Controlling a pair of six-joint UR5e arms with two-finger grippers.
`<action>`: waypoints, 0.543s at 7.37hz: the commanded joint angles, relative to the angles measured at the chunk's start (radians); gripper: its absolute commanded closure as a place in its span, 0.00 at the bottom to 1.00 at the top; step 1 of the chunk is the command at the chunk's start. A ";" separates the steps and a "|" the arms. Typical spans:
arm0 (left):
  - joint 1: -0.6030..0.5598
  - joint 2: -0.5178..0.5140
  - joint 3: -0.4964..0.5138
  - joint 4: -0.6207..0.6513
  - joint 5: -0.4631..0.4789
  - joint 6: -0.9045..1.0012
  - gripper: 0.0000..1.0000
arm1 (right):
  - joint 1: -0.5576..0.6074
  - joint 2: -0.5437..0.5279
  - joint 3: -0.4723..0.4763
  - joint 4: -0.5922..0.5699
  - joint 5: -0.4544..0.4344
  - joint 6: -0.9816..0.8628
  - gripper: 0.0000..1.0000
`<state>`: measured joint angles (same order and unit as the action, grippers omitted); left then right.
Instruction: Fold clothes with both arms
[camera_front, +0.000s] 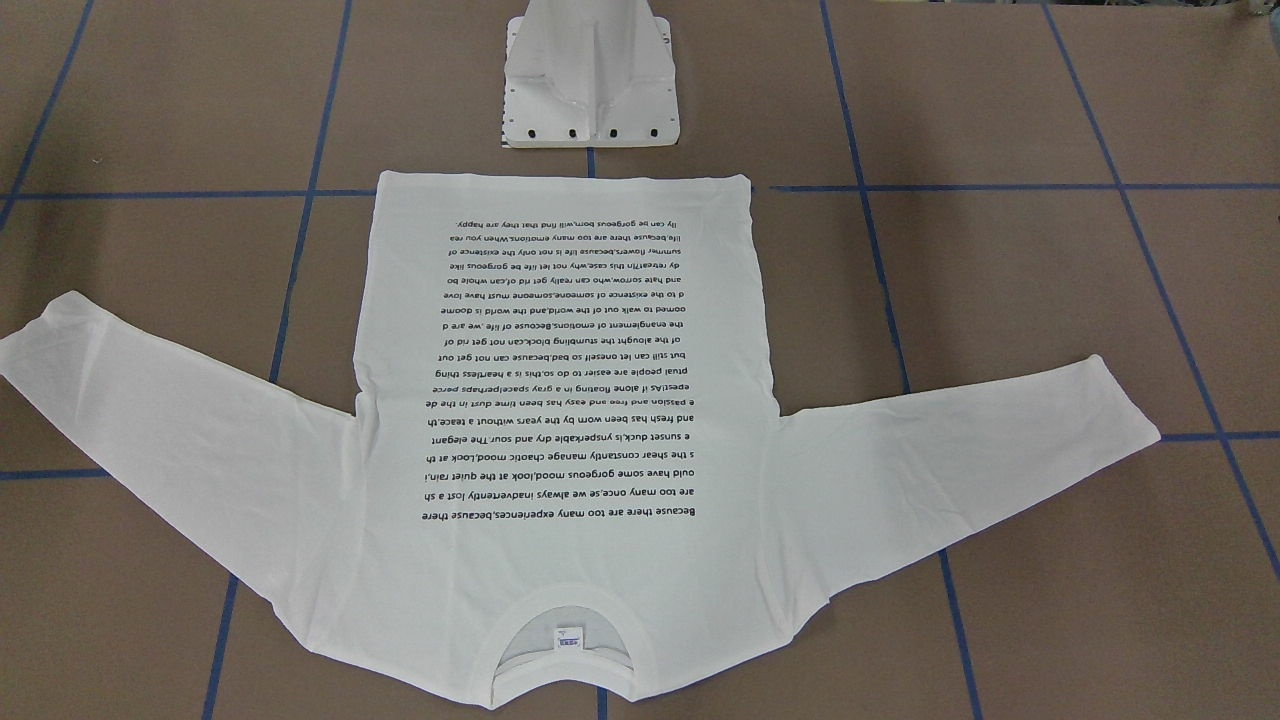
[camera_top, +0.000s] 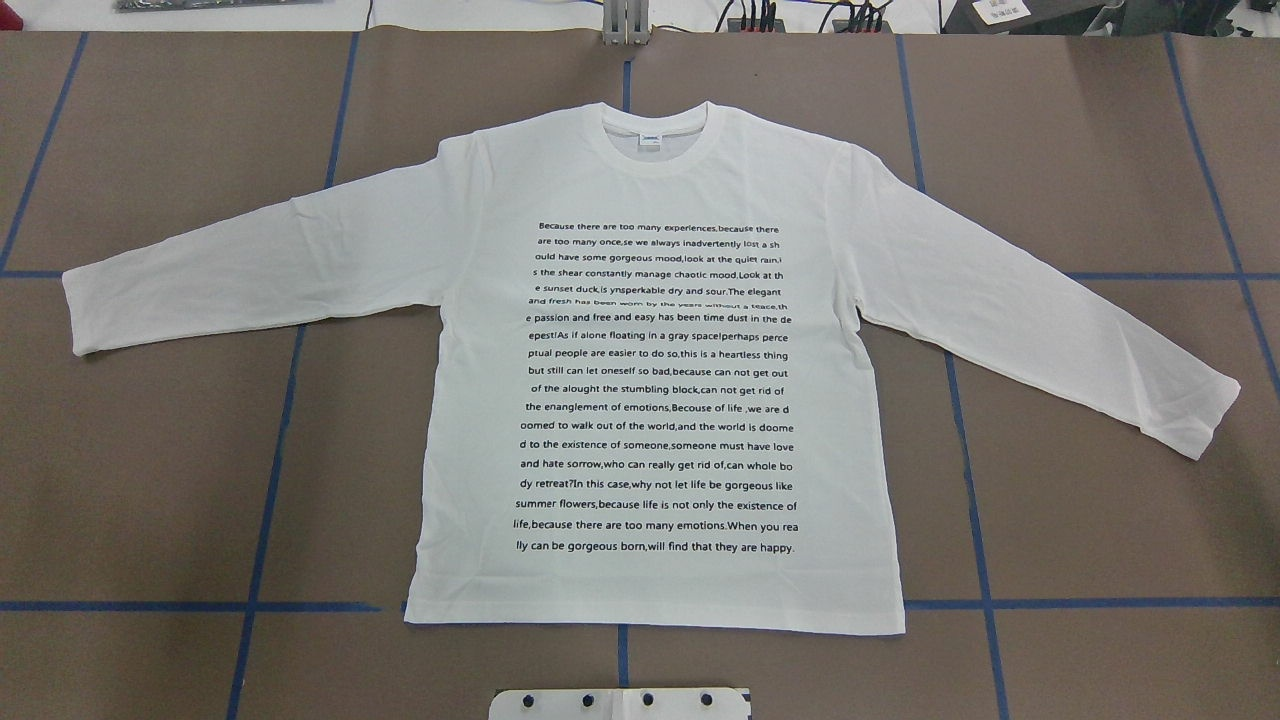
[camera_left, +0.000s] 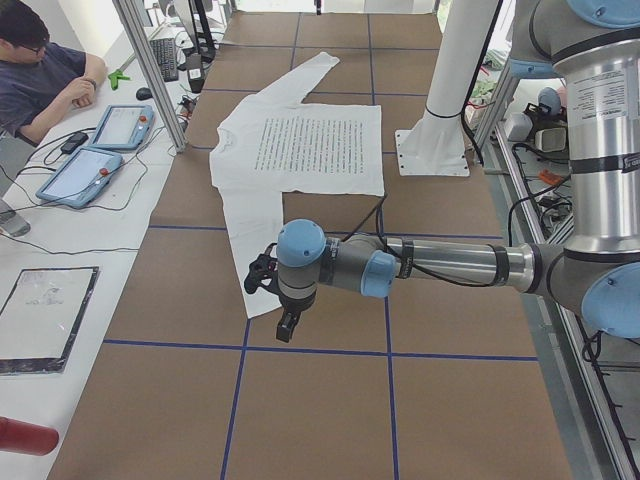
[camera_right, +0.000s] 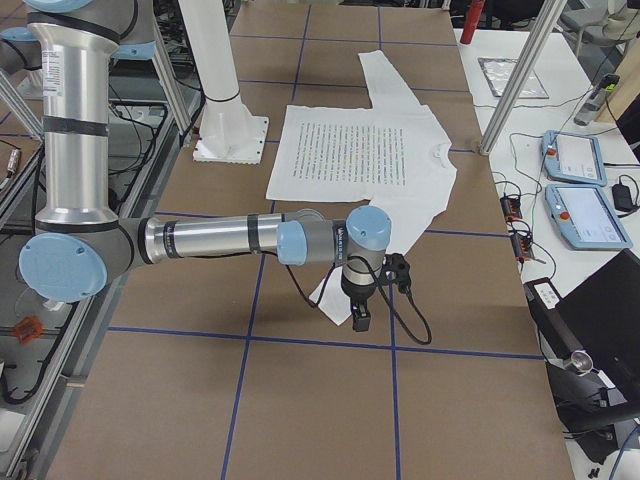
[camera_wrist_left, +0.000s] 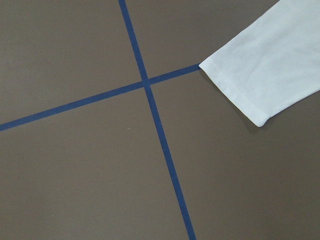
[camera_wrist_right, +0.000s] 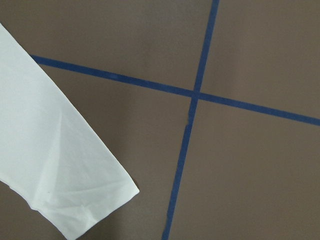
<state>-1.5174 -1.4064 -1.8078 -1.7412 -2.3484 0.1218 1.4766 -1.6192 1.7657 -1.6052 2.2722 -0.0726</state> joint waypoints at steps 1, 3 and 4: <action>-0.001 -0.017 -0.053 -0.030 -0.003 -0.002 0.00 | -0.018 0.045 0.022 -0.002 0.000 0.007 0.00; -0.001 -0.100 0.051 -0.147 -0.008 -0.005 0.00 | -0.018 0.047 -0.006 0.042 0.012 0.008 0.00; -0.003 -0.100 0.054 -0.149 -0.011 -0.004 0.00 | -0.027 0.039 -0.021 0.118 0.068 0.019 0.00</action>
<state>-1.5191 -1.4910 -1.7779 -1.8676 -2.3554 0.1177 1.4573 -1.5746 1.7624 -1.5592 2.2933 -0.0632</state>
